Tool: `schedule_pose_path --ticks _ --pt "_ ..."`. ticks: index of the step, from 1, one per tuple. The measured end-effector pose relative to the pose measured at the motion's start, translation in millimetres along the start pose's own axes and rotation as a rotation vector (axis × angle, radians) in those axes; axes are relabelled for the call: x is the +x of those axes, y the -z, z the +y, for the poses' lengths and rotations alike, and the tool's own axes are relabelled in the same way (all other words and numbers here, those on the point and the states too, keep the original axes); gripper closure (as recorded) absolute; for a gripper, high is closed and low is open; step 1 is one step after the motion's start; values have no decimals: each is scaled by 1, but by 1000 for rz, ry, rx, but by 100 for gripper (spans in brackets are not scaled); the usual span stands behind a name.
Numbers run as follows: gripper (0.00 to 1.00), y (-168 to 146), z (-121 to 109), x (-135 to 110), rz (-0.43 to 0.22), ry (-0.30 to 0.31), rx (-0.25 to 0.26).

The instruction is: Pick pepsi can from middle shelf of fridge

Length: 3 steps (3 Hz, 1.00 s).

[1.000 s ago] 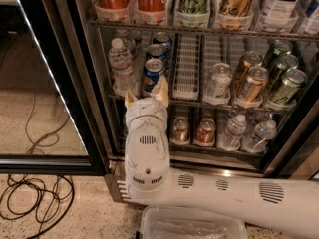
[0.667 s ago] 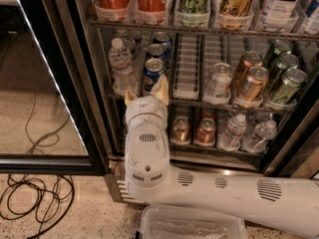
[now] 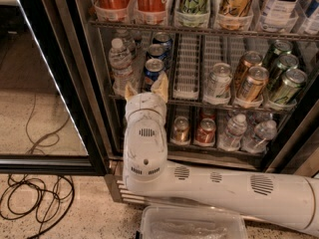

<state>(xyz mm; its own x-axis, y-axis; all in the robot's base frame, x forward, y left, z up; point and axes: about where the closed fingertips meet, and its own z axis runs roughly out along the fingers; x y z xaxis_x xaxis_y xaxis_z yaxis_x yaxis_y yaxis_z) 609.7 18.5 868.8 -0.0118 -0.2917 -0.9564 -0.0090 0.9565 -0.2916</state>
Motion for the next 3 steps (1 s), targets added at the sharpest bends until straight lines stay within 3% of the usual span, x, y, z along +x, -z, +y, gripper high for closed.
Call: schedule_pose_path --ticks 3 --pt "32 -23 -8 -1 -6 -85 42"
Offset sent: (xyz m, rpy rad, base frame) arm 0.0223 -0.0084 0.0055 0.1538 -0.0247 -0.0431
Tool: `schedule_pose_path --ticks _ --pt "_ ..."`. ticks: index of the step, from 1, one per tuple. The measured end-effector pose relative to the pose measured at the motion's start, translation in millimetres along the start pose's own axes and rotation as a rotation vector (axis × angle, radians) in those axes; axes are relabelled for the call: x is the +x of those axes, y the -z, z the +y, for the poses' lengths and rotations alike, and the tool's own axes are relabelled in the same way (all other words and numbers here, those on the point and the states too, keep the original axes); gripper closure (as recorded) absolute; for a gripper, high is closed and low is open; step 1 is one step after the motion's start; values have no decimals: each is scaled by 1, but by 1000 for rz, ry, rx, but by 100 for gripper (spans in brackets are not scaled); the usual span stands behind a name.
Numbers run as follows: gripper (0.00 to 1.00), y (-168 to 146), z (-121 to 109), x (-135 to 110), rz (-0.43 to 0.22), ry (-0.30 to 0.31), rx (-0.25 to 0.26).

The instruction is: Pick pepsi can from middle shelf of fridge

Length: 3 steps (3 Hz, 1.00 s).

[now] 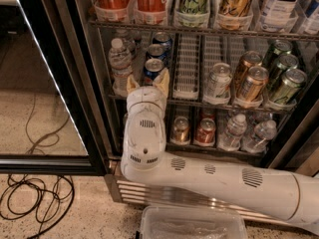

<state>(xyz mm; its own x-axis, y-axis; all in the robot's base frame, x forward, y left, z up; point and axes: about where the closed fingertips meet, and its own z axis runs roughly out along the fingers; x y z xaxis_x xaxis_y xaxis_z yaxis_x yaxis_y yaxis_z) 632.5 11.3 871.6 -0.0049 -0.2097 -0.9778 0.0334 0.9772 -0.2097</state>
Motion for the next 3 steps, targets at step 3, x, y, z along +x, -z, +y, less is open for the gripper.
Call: schedule_pose_path --ticks 3 --pt "42 -19 -11 8 18 -26 54"
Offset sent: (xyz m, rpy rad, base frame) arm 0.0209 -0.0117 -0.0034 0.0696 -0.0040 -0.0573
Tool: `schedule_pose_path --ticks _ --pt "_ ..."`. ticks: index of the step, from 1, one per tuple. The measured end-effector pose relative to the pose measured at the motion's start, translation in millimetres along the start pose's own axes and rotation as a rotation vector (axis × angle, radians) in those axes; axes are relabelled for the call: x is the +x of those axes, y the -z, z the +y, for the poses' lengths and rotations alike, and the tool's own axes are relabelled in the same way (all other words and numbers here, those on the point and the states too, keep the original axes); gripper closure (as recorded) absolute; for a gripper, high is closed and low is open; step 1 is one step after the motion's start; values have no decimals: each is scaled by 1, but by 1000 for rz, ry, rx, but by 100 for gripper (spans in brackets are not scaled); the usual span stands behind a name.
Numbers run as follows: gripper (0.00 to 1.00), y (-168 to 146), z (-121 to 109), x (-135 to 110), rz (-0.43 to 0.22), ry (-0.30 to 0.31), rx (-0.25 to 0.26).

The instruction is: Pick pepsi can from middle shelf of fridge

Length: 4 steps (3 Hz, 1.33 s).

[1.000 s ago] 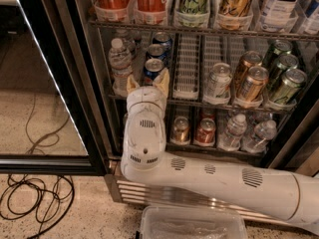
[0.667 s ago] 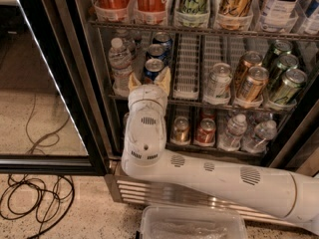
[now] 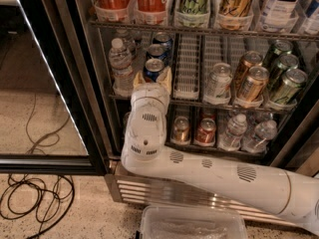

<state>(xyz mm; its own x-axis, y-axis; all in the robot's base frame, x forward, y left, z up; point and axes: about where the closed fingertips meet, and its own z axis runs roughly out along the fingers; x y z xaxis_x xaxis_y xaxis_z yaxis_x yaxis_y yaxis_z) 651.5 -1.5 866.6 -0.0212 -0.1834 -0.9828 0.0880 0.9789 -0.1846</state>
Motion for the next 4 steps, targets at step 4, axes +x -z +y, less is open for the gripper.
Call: schedule_pose_path --ticks 4 --pt "66 -12 -4 4 28 -39 12"
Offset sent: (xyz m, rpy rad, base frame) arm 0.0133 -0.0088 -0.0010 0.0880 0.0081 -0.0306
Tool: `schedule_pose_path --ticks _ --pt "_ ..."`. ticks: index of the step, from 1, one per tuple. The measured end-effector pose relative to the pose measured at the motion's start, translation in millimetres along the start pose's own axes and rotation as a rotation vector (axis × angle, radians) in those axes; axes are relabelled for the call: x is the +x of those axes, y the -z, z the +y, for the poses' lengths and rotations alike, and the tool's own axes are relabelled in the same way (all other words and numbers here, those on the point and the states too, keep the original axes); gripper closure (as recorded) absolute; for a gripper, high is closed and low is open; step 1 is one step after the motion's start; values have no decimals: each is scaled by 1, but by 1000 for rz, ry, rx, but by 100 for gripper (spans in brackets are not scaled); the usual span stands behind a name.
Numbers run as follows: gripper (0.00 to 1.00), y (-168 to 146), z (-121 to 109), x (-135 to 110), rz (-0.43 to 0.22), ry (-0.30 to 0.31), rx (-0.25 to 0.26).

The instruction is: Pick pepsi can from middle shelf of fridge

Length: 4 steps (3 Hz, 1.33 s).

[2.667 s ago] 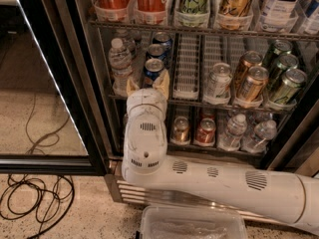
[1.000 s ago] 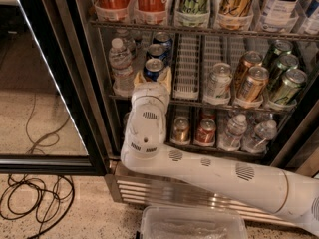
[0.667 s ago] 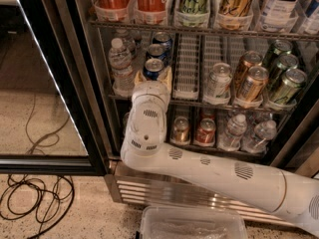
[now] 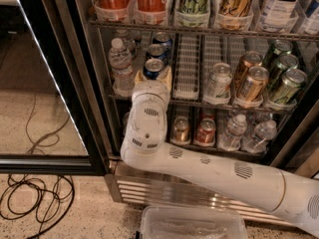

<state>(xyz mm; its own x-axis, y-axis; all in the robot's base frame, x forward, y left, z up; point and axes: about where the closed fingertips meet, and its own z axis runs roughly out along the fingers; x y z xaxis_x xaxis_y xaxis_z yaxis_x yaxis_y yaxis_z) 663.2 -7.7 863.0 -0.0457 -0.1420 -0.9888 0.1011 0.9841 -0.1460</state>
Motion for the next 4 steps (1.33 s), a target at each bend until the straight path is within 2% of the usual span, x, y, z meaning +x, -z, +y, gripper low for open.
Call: schedule_pose_path --ticks 1,2,3,4 --pt "89 0 0 0 0 0 0" --pt "100 4 -8 -9 -32 12 30" --pt "100 13 -16 -21 -71 43 7" --pt "100 21 -25 -28 -97 41 -36"
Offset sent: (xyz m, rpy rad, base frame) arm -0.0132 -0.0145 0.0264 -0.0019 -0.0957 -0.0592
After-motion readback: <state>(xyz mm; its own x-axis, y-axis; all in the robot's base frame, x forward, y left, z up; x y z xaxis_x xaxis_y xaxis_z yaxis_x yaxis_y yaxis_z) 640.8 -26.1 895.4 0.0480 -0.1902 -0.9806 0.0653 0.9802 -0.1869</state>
